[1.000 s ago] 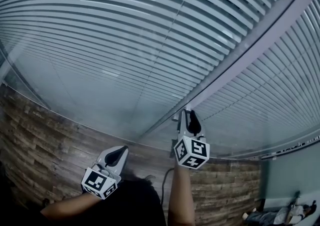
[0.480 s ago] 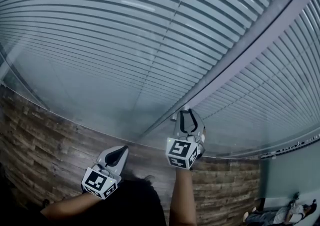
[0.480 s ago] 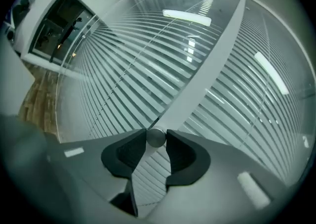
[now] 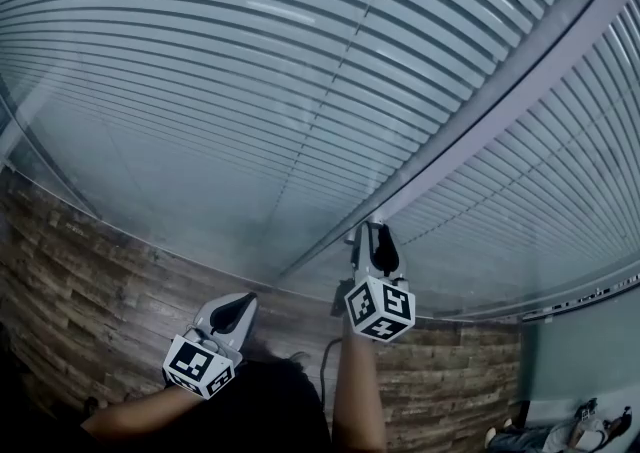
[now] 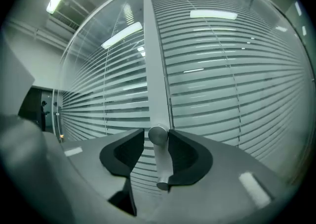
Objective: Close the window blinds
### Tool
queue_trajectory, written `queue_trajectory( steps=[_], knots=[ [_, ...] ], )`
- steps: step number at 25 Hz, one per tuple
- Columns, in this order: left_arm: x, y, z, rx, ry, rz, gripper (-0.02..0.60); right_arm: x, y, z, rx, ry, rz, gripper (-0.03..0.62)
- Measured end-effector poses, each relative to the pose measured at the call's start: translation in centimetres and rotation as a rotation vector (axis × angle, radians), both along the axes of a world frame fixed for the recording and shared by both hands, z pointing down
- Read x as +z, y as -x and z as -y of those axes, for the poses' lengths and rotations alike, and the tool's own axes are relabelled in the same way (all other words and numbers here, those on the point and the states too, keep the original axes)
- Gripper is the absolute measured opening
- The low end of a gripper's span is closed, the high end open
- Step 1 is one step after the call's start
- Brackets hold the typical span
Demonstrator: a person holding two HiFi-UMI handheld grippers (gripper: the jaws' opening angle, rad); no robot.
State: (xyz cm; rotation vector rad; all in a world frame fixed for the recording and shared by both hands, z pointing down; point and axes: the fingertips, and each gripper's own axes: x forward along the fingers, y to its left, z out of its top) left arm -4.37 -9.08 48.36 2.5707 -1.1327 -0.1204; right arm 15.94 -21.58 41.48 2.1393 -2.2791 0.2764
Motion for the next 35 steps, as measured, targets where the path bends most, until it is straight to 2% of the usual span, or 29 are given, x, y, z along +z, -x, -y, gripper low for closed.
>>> queue_trajectory(
  steps=[4, 8, 10, 13, 15, 17, 19, 21, 22, 24, 25, 27, 33, 35],
  knots=[
    [0.3, -0.1, 0.2, -0.003, 0.016, -0.002, -0.002, 0.1, -0.6, 0.3, 0.032, 0.005, -0.015, 0.132],
    [-0.1, -0.3, 0.5, 0.003, 0.021, -0.001, -0.002, -0.2, -0.7, 0.7, 0.001, 0.023, -0.087, 0.127],
    [-0.1, -0.4, 0.5, 0.007, 0.020, -0.001, -0.002, -0.3, -0.6, 0.7, -0.013, 0.042, -0.222, 0.126],
    [-0.3, -0.6, 0.2, 0.017, 0.007, 0.000, -0.002, -0.3, 0.0, 0.5, -0.031, 0.085, -0.539, 0.126],
    [-0.3, -0.6, 0.0, 0.022, 0.001, 0.001, -0.002, -0.1, 0.6, 0.3, -0.042, 0.102, -0.708, 0.126],
    [-0.2, -0.6, -0.1, 0.026, 0.001, 0.002, -0.002, 0.1, 0.9, 0.2, -0.037, 0.109, -0.830, 0.126],
    [-0.2, -0.8, 0.0, 0.030, 0.000, 0.000, -0.002, 0.3, 0.9, 0.3, -0.030, 0.112, -0.872, 0.126],
    [-0.2, -0.9, 0.2, 0.032, 0.000, -0.003, -0.002, 0.3, 0.6, 0.5, -0.030, 0.105, -0.827, 0.127],
    [-0.2, -0.8, 0.3, 0.031, 0.001, -0.004, -0.002, 0.3, 0.6, 0.5, -0.034, 0.097, -0.766, 0.130],
    [-0.2, -0.5, 0.2, 0.024, 0.000, -0.001, -0.002, 0.2, 0.7, 0.3, -0.047, 0.072, -0.570, 0.143],
    [-0.3, -0.3, 0.1, 0.017, -0.002, 0.001, -0.002, 0.1, 0.7, 0.1, -0.052, 0.058, -0.462, 0.174],
    [-0.6, -0.2, 0.1, 0.007, -0.012, 0.006, -0.002, -0.1, 0.4, -0.2, -0.051, 0.031, -0.307, 0.187],
    [-0.4, -0.7, 0.0, 0.013, -0.009, 0.009, -0.002, -0.5, -0.9, -0.1, 0.017, -0.013, -0.021, 0.168],
    [-0.4, -0.6, 0.0, 0.010, -0.004, 0.010, -0.002, -0.5, -1.1, 0.0, 0.036, -0.014, 0.025, 0.158]
  ],
)
